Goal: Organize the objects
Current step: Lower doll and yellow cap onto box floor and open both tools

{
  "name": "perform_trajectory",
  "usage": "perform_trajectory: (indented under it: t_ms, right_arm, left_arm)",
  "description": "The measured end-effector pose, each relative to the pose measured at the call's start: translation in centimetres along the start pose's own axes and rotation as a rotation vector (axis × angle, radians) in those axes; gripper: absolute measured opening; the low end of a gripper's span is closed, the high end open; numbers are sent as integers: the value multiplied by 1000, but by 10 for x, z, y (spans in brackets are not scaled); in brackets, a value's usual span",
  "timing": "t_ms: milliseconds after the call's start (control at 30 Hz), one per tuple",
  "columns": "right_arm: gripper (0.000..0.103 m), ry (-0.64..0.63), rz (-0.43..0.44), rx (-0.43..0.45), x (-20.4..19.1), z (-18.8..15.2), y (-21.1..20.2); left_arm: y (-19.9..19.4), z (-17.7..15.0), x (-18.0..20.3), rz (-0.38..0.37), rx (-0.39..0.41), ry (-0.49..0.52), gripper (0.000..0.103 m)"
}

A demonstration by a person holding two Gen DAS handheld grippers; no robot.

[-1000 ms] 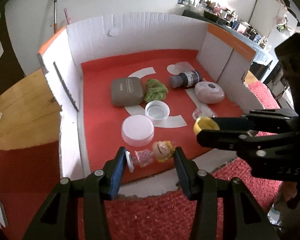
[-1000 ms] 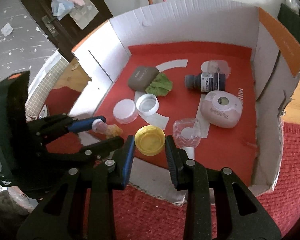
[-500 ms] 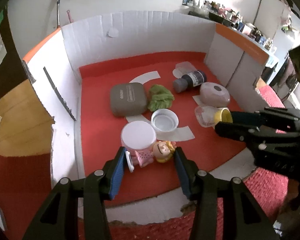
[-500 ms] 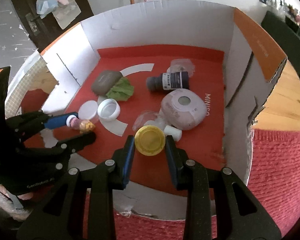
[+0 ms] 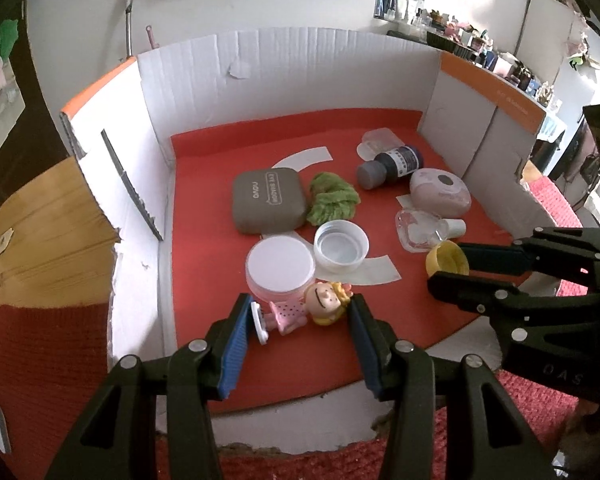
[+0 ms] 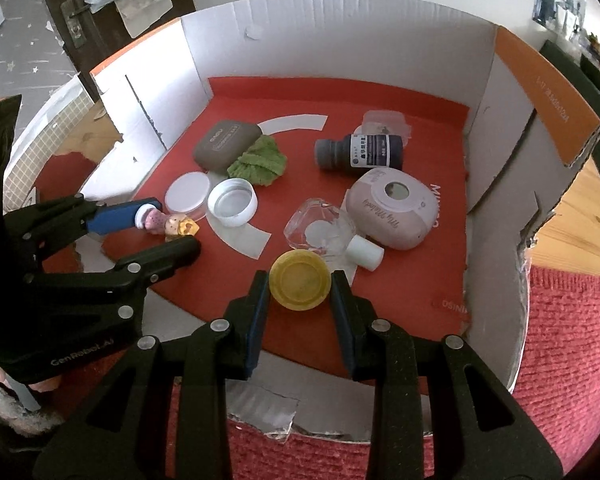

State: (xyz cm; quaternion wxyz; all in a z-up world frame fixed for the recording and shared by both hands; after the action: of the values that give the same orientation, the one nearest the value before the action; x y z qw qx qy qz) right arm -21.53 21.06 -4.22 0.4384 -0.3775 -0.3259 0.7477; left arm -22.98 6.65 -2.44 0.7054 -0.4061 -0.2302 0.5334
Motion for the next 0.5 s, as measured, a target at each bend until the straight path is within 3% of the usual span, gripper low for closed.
perform_trajectory:
  t_ms: [500]
  right_arm:
    - [30,-8,-2,11,-1,-2,-10]
  left_arm:
    - [1,2,2,8,6,-5,50]
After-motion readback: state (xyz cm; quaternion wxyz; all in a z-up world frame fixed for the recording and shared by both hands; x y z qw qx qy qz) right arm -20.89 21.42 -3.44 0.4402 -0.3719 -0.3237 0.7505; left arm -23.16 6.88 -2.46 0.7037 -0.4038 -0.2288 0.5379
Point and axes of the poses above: each gripper's, at about its wrist camera, not at the fingertips, and y roughly the way its jaws point, x to its right, z to its top, the point moved 6 cm from there along y, roughly the way its jaws point, and after that the axes turned 11 degrees about z, right-handed, at the moved point
